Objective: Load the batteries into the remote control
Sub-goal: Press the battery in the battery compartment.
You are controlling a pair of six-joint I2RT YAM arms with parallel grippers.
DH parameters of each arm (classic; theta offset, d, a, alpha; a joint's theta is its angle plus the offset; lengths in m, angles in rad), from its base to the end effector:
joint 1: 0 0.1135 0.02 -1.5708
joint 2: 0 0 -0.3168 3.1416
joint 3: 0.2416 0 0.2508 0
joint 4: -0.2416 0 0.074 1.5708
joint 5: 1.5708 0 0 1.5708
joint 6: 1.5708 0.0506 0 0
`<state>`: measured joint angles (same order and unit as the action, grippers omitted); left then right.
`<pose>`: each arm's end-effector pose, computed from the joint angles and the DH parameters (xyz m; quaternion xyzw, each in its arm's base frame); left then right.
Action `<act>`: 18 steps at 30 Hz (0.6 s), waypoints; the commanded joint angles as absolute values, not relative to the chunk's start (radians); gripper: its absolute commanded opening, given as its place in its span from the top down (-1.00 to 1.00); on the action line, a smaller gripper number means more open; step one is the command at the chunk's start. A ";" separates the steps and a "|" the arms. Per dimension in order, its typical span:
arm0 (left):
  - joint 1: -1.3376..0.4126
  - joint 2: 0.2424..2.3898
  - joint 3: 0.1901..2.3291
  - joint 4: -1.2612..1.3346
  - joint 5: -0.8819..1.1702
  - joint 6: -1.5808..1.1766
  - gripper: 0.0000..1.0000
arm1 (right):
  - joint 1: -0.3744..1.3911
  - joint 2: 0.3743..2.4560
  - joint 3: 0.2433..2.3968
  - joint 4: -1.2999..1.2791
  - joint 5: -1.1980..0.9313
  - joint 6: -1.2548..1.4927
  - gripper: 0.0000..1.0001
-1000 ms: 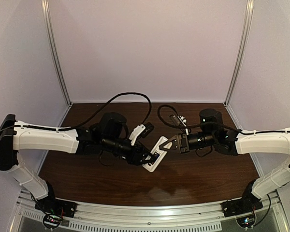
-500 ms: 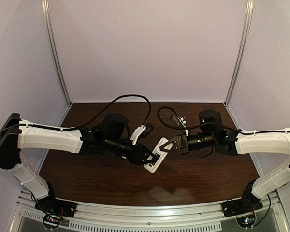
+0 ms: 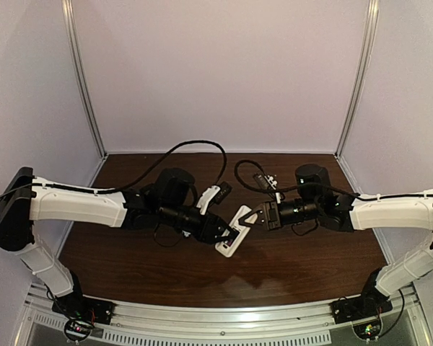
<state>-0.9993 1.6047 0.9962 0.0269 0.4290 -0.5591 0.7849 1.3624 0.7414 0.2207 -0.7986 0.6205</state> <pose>0.1798 -0.3185 0.2742 0.2864 0.8172 -0.4592 0.1983 0.1782 0.2292 0.2880 -0.2771 0.7478 0.5762 0.1789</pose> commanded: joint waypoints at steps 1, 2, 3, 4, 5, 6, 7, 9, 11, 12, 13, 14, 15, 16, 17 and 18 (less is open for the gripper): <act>-0.972 1.663 1.031 0.044 0.267 -0.572 0.31 | 0.821 1.338 0.761 0.350 -0.937 0.678 1.00; -0.973 1.669 1.029 0.042 0.262 -0.573 0.32 | 0.821 1.339 0.759 0.363 -0.939 0.688 1.00; -0.973 1.675 1.031 0.035 0.249 -0.574 0.33 | 0.822 1.339 0.756 0.383 -0.942 0.704 1.00; -0.974 1.679 1.031 0.025 0.235 -0.576 0.34 | 0.824 1.338 0.752 0.400 -0.945 0.716 1.00; -0.973 1.680 1.032 0.016 0.220 -0.577 0.35 | 0.824 1.338 0.751 0.410 -0.948 0.726 1.00; -0.973 1.681 1.034 0.006 0.199 -0.578 0.38 | 0.826 1.338 0.750 0.417 -0.951 0.732 1.00; -0.973 1.682 1.035 -0.018 0.179 -0.580 0.40 | 0.827 1.339 0.750 0.421 -0.953 0.737 1.00; -0.973 1.682 1.039 -0.054 0.139 -0.589 0.43 | 0.828 1.338 0.748 0.452 -0.960 0.763 1.00; -0.973 1.684 1.046 -0.083 0.111 -0.592 0.42 | 0.828 1.340 0.740 0.494 -0.968 0.796 1.00; -0.974 1.687 1.050 -0.090 0.105 -0.591 0.40 | 0.828 1.343 0.737 0.507 -0.972 0.805 1.00; -0.973 1.686 1.050 -0.086 0.109 -0.587 0.36 | 0.828 1.343 0.737 0.503 -0.972 0.803 1.00; -0.973 1.682 1.047 -0.080 0.119 -0.579 0.29 | 0.829 1.342 0.739 0.487 -0.967 0.789 1.00; -0.974 1.678 1.044 -0.074 0.124 -0.570 0.22 | 0.826 1.342 0.741 0.463 -0.960 0.774 1.00; -0.973 1.670 1.042 -0.063 0.142 -0.547 0.13 | 0.821 1.342 0.741 0.439 -0.954 0.757 1.00; -0.972 1.657 1.038 -0.054 0.148 -0.531 0.04 | 0.812 1.339 0.739 0.419 -0.947 0.743 1.00; -0.971 1.641 1.035 -0.051 0.152 -0.517 -0.03 | 0.797 1.337 0.735 0.400 -0.941 0.733 1.00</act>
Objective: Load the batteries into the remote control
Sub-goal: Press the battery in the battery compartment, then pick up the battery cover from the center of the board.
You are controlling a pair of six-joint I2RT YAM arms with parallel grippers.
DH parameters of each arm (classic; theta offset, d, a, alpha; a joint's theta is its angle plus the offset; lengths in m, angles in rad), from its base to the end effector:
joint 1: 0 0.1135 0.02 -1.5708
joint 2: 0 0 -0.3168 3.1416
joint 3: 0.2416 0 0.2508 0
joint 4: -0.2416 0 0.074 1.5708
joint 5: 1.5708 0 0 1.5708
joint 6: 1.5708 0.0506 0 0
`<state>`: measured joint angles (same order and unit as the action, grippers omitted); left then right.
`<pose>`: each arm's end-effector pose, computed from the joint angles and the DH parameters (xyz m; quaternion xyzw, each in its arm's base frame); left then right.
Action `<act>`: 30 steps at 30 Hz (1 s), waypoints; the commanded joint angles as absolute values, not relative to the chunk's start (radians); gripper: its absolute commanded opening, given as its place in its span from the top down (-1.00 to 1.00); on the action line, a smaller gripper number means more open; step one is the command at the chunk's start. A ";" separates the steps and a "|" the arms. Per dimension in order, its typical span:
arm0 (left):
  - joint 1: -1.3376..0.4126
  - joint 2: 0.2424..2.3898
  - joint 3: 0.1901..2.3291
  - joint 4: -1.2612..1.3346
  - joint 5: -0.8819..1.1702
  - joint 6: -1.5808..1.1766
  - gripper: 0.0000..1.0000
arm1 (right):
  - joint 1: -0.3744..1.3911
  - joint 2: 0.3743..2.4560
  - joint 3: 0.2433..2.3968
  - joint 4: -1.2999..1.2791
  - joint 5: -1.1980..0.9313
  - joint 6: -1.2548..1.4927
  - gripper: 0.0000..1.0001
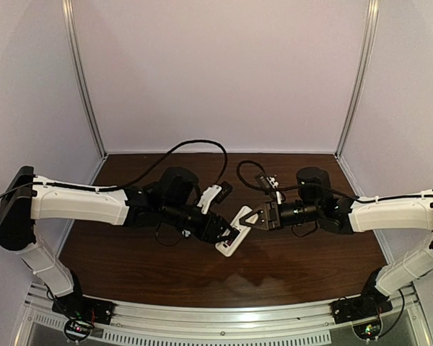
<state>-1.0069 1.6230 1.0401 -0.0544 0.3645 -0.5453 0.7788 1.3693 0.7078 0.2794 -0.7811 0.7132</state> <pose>0.1827 -0.3226 0.2738 0.2803 0.8363 -0.4255 0.2024 0.1797 0.2274 0.2807 -0.2382 0.7587 0.5831 0.1662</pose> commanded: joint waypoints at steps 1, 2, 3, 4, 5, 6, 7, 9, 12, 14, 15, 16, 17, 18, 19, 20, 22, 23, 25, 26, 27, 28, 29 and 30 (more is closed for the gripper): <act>-0.968 1.624 1.029 -0.036 0.175 -0.501 -0.11 | 0.783 1.337 0.732 0.381 -0.933 0.724 1.00; -0.957 1.605 1.019 -0.024 0.189 -0.493 -0.18 | 0.771 1.337 0.729 0.359 -0.925 0.716 1.00; -0.949 1.575 1.011 -0.019 0.200 -0.486 -0.23 | 0.761 1.338 0.729 0.334 -0.916 0.702 1.00; -0.942 1.552 1.004 -0.010 0.216 -0.471 -0.29 | 0.754 1.338 0.729 0.307 -0.905 0.686 1.00; -0.939 1.531 0.998 -0.008 0.222 -0.449 -0.34 | 0.748 1.342 0.729 0.278 -0.893 0.669 1.00; -0.938 1.510 0.997 -0.010 0.225 -0.431 -0.41 | 0.739 1.346 0.729 0.258 -0.885 0.657 1.00; -0.938 1.492 0.996 -0.011 0.235 -0.407 -0.47 | 0.729 1.353 0.725 0.247 -0.884 0.651 1.00; -0.936 1.458 1.001 -0.035 0.218 -0.367 -0.62 | 0.706 1.364 0.716 0.239 -0.879 0.647 1.00; -0.907 1.420 0.998 -0.095 0.195 -0.316 -0.68 | 0.677 1.370 0.706 0.232 -0.882 0.626 1.00; -0.885 1.399 1.003 -0.160 0.155 -0.251 -0.71 | 0.659 1.375 0.705 0.218 -0.887 0.605 1.00; -0.873 1.396 1.014 -0.200 0.147 -0.212 -0.74 | 0.650 1.377 0.703 0.214 -0.892 0.600 1.00; -0.863 1.400 1.029 -0.245 0.128 -0.165 -0.76 | 0.641 1.377 0.702 0.213 -0.896 0.597 1.00; -0.857 1.409 1.051 -0.315 0.103 -0.120 -0.77 | 0.633 1.378 0.698 0.214 -0.900 0.593 1.00; -0.856 1.423 1.074 -0.365 0.076 -0.059 -0.76 | 0.628 1.378 0.695 0.218 -0.907 0.592 1.00; -0.856 1.441 1.098 -0.415 0.050 0.000 -0.77 | 0.622 1.378 0.694 0.218 -0.910 0.590 1.00; -0.856 1.460 1.122 -0.466 0.005 0.056 -0.77 | 0.616 1.378 0.692 0.218 -0.911 0.588 1.00; -0.855 1.494 1.153 -0.532 -0.082 0.154 -0.78 | 0.607 1.377 0.683 0.228 -0.919 0.594 1.00; -0.856 1.501 1.164 -0.551 -0.135 0.199 -0.80 | 0.605 1.375 0.676 0.244 -0.926 0.601 1.00; -0.856 1.517 1.170 -0.562 -0.195 0.291 -0.84 | 0.601 1.372 0.669 0.262 -0.931 0.609 1.00; -0.856 1.524 1.168 -0.562 -0.206 0.318 -0.86 | 0.599 1.369 0.667 0.266 -0.934 0.613 1.00; -0.855 1.533 1.164 -0.562 -0.209 0.370 -0.87 | 0.597 1.367 0.664 0.273 -0.938 0.616 1.00; -0.856 1.542 1.156 -0.561 -0.215 0.397 -0.88 | 0.596 1.364 0.662 0.275 -0.942 0.617 1.00; -0.855 1.553 1.149 -0.565 -0.220 0.452 -0.89 | 0.595 1.358 0.659 0.280 -0.945 0.619 1.00; -0.856 1.566 1.143 -0.575 -0.233 0.490 -0.89 | 0.594 1.353 0.656 0.280 -0.946 0.620 1.00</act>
<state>-0.8581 1.5234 1.1458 -0.5152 -0.1383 0.2493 0.6033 1.3712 0.6754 0.2253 -0.9157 0.6106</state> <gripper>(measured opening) 0.941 0.217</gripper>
